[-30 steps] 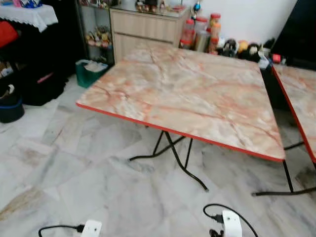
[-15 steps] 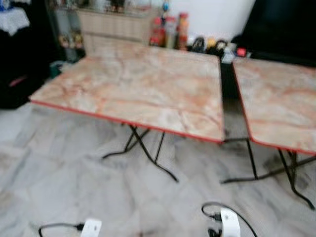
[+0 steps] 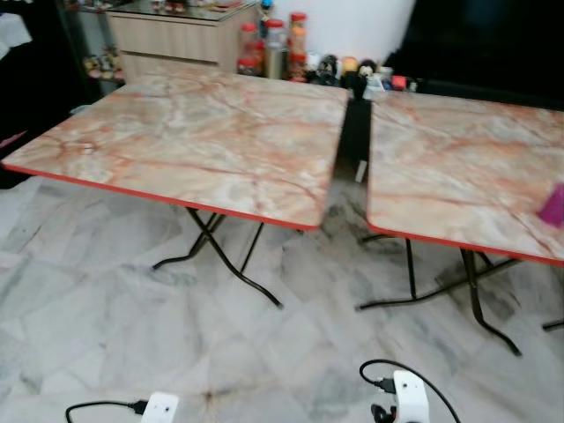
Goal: Setting the table
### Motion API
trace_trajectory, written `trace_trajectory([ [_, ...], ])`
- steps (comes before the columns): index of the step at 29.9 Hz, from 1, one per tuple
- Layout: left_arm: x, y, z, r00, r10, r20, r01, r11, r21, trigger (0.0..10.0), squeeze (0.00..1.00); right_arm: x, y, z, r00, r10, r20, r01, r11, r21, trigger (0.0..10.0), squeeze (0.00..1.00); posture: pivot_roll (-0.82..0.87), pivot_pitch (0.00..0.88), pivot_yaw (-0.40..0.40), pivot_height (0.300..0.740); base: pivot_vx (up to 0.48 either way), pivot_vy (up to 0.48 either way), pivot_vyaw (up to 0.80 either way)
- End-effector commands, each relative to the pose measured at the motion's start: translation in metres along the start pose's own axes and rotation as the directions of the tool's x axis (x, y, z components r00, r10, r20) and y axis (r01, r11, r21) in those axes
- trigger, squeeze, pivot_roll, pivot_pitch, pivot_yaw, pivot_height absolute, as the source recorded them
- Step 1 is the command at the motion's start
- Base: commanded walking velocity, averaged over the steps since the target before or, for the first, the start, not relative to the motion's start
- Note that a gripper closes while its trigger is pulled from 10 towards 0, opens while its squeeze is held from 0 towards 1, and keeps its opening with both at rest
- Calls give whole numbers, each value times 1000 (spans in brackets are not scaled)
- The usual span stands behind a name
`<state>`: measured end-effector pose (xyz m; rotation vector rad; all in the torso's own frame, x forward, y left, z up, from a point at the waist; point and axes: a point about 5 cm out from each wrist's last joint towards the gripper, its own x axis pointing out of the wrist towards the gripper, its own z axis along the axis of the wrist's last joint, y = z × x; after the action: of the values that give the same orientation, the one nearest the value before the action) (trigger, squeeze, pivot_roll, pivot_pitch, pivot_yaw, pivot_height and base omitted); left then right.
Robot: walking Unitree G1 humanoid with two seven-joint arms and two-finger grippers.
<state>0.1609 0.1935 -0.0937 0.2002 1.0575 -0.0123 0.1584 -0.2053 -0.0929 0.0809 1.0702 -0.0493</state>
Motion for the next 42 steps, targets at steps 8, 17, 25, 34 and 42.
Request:
trace_trajectory([
  [8,0,8,3,999,17,28,-15,997,-82,10000,0,1,5,8,999,8,33,-9,1000,10,10000,0,64,0,-48,740,0,0,0],
  [17,1,6,10,999,11,46,-8,998,-55,10000,0,1,5,6,1000,3,16,-3,1000,-2,10000,0,62,0,-45,740,268,0,-58],
  [25,1,5,15,998,4,57,-1,998,-58,10000,0,2,5,8,1000,-1,26,1,1000,0,10000,0,66,0,-46,740,407,0,-255],
  [34,1,4,12,998,-4,55,7,998,-66,10000,0,2,6,9,1000,-2,31,2,1000,3,10000,0,66,0,-47,740,409,0,0],
  [42,1,1,9,999,-15,44,18,998,-56,10000,0,2,5,10,1000,-5,28,5,1000,-2,10000,0,62,0,-51,740,142,0,0],
])
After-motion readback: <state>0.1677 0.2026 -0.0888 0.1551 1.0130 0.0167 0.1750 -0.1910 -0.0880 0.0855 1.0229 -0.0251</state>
